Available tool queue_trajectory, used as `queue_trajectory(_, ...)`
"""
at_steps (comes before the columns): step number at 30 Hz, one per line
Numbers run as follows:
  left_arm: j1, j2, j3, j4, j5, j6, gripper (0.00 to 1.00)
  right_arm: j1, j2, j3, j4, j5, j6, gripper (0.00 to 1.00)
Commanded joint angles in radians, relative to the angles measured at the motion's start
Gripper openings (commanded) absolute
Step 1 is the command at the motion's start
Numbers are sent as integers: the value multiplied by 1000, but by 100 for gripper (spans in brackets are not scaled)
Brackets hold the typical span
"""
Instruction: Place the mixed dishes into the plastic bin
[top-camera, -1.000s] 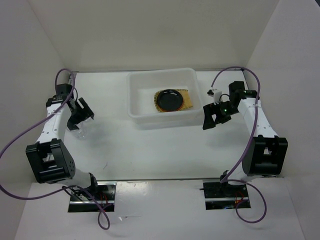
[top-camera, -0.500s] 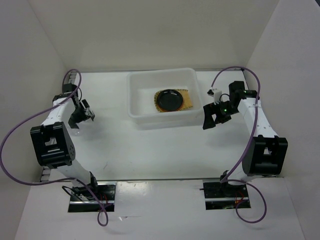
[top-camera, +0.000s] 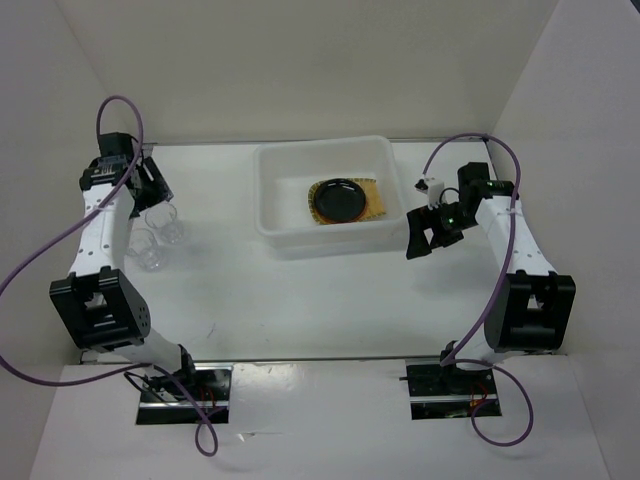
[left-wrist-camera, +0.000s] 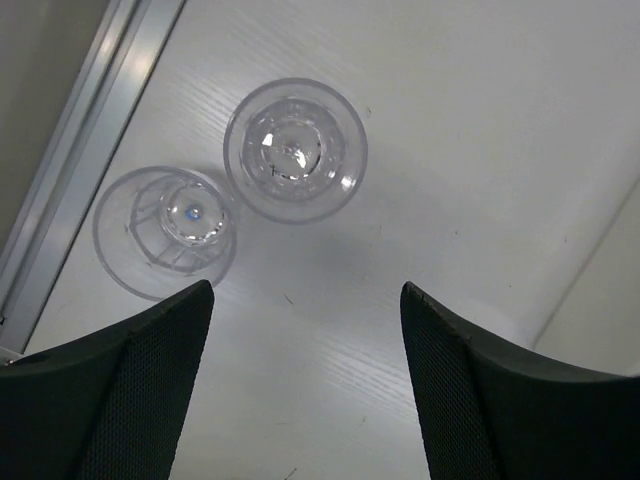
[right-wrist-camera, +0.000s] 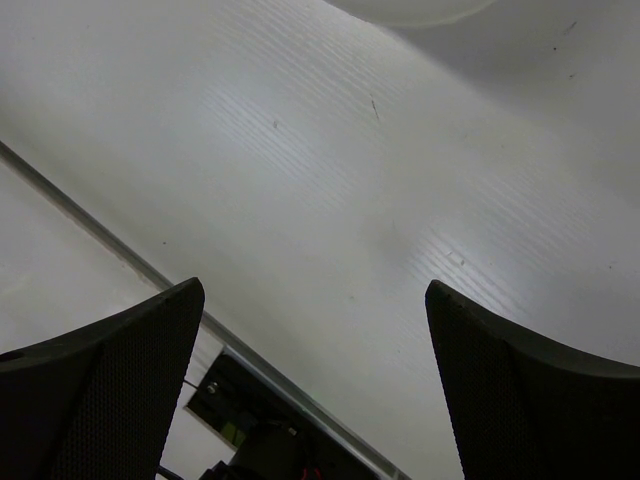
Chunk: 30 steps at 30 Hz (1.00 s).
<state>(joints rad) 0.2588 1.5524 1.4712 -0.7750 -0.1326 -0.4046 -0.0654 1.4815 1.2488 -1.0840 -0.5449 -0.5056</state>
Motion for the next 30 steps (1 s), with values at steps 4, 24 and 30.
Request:
queue_trajectory(4,5,83,-11,11,-75,90,75,-5,-10,3,35,0,7,95)
queue_trajectory(24,56,123,-192,105,-71,108,71,-5,0,24,-7,19,-2,95)
queue_trajectory(30,65,141,-224,137,-50,108,71,-5,30,34,-37,37,-13,94)
